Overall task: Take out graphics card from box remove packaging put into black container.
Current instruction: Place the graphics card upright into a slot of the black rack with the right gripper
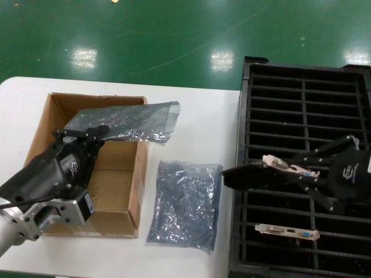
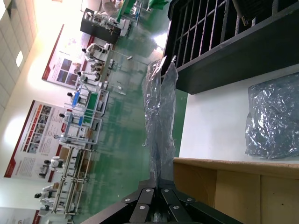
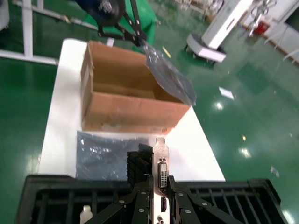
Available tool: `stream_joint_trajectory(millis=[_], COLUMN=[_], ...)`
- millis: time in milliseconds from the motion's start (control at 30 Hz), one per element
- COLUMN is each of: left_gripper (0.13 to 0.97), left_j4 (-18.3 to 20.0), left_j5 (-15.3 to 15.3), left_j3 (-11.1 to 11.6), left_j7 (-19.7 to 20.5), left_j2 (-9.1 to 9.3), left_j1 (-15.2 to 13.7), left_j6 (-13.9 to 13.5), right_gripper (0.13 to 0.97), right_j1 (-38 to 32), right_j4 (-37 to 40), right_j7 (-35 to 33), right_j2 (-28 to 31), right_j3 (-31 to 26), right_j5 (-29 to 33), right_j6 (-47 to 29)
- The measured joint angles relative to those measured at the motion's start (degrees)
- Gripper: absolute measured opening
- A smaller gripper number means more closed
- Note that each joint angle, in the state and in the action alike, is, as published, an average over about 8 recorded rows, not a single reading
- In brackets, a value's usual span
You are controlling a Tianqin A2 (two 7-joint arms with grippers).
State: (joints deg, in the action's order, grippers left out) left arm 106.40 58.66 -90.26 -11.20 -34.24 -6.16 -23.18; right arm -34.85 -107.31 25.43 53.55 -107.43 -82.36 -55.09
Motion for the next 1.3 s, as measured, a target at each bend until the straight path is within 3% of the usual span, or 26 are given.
stream_joint_trajectory(millis=[400,833,1300], left_gripper=[0.138,0.138,0.138], left_j4=[0.0,0.0,0.0], left_j5=[0.0,0.0,0.0], left_j3=[0.0,0.0,0.0], left_j7=[0.0,0.0,0.0], left_j2=[0.00,0.00,0.00], left_j1=[0.0,0.0,0.0], left_j6=[0.0,0.0,0.0], right_gripper=[0.186,0.186,0.186], right_j1=[-7.2,-7.9,-10.1], right_j4=[0.5,1.2,5.9], right_j7=[6.8,3.4,0.4], right_j2=[-0.6,0.9,-1.8], right_j3=[-3.0,-3.8,-5.5], right_j5=[6.9,6.6,8.7], right_j6=[-7.9,-12.0,-12.8])
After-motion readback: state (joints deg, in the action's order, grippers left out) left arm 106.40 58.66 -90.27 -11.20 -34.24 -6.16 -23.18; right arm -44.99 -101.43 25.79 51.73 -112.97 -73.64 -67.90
